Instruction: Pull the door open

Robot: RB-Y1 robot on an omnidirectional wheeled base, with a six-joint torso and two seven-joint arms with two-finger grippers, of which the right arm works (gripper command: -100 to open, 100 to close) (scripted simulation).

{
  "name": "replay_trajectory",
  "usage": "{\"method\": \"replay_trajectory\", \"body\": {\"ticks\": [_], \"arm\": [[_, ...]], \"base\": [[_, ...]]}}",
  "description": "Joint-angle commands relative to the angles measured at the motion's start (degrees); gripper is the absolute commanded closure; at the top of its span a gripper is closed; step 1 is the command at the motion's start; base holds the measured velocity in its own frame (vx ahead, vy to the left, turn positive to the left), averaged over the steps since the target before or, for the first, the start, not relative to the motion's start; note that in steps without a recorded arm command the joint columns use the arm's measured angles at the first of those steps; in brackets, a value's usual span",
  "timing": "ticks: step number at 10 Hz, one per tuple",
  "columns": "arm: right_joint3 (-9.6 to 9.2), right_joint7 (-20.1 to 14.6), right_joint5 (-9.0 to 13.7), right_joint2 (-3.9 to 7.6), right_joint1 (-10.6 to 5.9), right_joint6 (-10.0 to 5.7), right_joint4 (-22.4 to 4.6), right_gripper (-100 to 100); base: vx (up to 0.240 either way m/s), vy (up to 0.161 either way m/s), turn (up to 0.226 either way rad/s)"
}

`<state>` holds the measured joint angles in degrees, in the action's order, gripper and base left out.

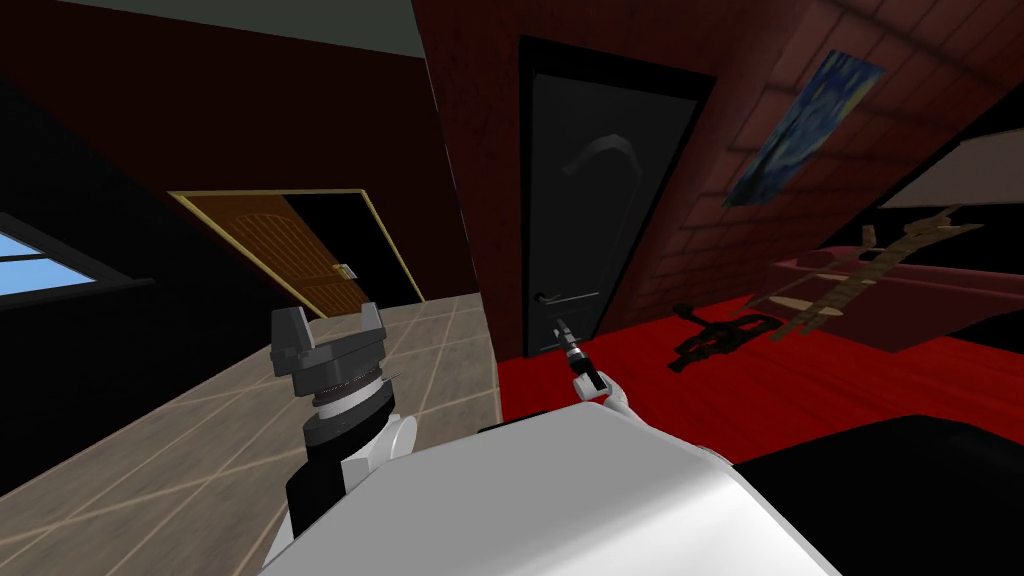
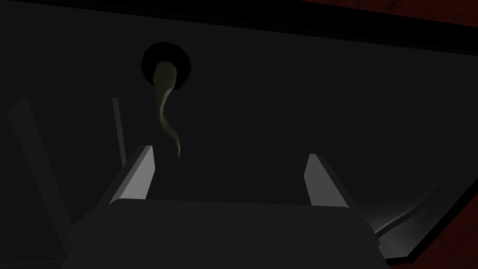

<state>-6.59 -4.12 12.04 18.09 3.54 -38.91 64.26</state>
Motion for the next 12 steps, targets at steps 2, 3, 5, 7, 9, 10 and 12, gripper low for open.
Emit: {"method": "replay_trajectory", "body": {"ticks": [2,3,5,7,9,10,12], "arm": [[-0.17,-0.37,0.38,0.80,-1.44,-0.03,-3.44,-100],[-0.23,-0.50,0.51,1.09,-1.92,-0.06,-4.60,-100],[-0.40,-0.90,0.89,1.95,-3.37,-0.15,-8.08,-100],[-0.49,-1.12,1.10,2.41,-4.15,-0.20,-9.95,-100],[-0.65,-1.50,1.47,3.22,-5.53,-0.29,-13.28,-100],[-0.71,-1.65,1.61,3.54,-6.07,-0.32,-14.57,-100],[-0.75,-1.79,1.66,3.70,-6.42,-0.44,-15.30,-100]], "base": [[0.094,-0.058,0.060],[0.087,-0.060,0.044],[0.091,-0.056,0.066],[0.105,-0.053,0.053],[0.131,-0.065,0.066],[0.107,-0.081,0.065],[0.078,-0.041,0.032]]}}
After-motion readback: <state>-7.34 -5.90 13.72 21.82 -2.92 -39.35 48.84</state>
